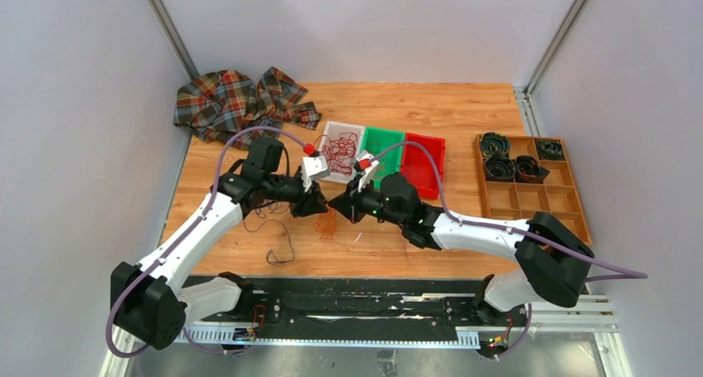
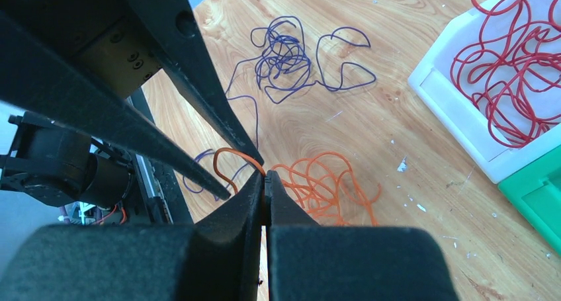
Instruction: Untangle the cables
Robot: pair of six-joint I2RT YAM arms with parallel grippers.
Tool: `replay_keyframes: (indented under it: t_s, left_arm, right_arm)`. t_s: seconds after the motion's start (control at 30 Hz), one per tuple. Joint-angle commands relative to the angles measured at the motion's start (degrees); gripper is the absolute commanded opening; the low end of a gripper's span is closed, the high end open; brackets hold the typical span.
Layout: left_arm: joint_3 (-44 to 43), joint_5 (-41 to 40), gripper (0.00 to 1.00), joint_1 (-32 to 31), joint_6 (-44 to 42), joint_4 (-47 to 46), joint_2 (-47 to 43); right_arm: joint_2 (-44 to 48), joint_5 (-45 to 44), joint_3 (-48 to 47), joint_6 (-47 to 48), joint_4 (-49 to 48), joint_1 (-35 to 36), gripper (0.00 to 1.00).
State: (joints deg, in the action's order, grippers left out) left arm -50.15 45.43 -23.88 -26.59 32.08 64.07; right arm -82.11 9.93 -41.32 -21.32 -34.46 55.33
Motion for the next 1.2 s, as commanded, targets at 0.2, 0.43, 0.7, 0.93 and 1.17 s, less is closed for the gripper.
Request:
replay_keyframes:
  t_s: [0.2,0.43,0.7,0.93,1.17]
  left_arm:
    - [-2.98,-9.46,0.07,-0.58,9.83,-6.70,-2.28]
    - [-4.30,-14.27,0.01,-0.79,8.31,-7.16,-5.61]
    - [-9.72,-21.48,0.01,-5.35,9.14,-0.52,-7.44]
    - [-12.93,-20.40,0.01,-6.31,11.21,2.82,-8.29]
    - [-14.60,-20.91,0.01,-6.62,9.84,4.13,-8.54]
  right_arm:
    - [4.41,-0.51,2.56,-1.27,-0.90,-0.57,0.01]
    - [5.73,-0.46,2.26,-1.93,-0.77,-0.49,0.01]
    - [8.08,-13.37,0.20,0.04,0.23,2.13,0.55]
    - [7.77,-17.67,-2.48,0.99,-0.38,3.16,0.62]
    - [8.95,-17.20,-2.33,1.01,-1.19,4.23,0.62]
